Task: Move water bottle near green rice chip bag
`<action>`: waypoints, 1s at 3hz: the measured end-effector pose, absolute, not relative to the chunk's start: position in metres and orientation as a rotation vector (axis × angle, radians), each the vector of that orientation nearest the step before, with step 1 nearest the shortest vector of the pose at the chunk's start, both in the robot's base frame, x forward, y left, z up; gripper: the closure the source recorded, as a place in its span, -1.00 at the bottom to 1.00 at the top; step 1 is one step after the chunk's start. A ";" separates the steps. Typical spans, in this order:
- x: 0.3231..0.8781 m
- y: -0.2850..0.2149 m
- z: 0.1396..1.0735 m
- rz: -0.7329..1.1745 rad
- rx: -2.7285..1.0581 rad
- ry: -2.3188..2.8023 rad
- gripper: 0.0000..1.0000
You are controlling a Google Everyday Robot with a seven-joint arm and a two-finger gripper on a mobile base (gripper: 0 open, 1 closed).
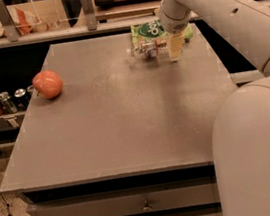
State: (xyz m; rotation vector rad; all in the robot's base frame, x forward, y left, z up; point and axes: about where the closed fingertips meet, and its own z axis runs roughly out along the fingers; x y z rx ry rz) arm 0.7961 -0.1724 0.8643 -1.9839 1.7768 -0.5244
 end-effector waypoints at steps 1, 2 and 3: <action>0.796 -0.172 0.866 -0.525 -1.984 1.777 -1.00; 0.797 -0.178 0.878 -0.554 -1.958 1.767 -1.00; 0.797 -0.185 0.896 -0.591 -1.923 1.759 -1.00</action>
Offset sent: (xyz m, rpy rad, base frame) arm -0.0002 -0.0147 0.0383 0.0046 -0.0821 -0.0216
